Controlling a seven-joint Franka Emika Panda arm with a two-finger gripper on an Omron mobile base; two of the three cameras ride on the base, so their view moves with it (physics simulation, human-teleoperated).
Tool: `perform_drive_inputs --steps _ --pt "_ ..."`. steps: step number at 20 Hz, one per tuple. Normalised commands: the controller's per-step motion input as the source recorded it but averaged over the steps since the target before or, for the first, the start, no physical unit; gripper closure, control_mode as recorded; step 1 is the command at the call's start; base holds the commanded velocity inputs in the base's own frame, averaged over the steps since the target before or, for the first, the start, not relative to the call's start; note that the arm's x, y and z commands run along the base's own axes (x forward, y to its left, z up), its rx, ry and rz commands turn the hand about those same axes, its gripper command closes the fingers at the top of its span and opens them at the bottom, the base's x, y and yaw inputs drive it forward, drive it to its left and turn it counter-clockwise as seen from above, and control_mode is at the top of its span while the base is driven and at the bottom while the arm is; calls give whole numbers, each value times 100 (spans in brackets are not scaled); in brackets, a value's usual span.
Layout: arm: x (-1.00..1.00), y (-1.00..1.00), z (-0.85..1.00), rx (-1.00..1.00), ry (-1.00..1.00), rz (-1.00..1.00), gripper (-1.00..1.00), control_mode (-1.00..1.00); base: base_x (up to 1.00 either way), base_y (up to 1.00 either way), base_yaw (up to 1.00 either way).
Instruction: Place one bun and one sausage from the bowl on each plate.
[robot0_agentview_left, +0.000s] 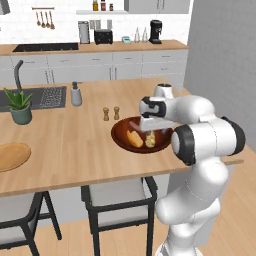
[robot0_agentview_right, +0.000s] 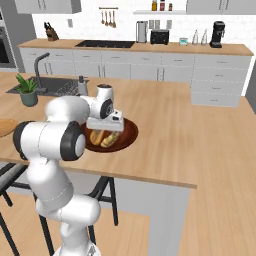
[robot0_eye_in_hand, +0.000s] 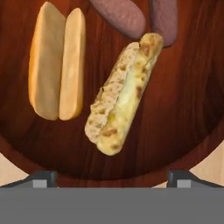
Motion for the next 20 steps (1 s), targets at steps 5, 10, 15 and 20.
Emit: perform_drive_inputs --steps 5,10,15,20 --pt "14 -5 -36 1 3 5 -100 -100 0 0 0" --pt "43 0 -16 0 5 0 -100 -100 0 0 0" --pt "47 0 -26 0 7 0 -100 -100 0 0 0" --pt "4 0 -54 0 8 0 -100 -100 0 0 0"
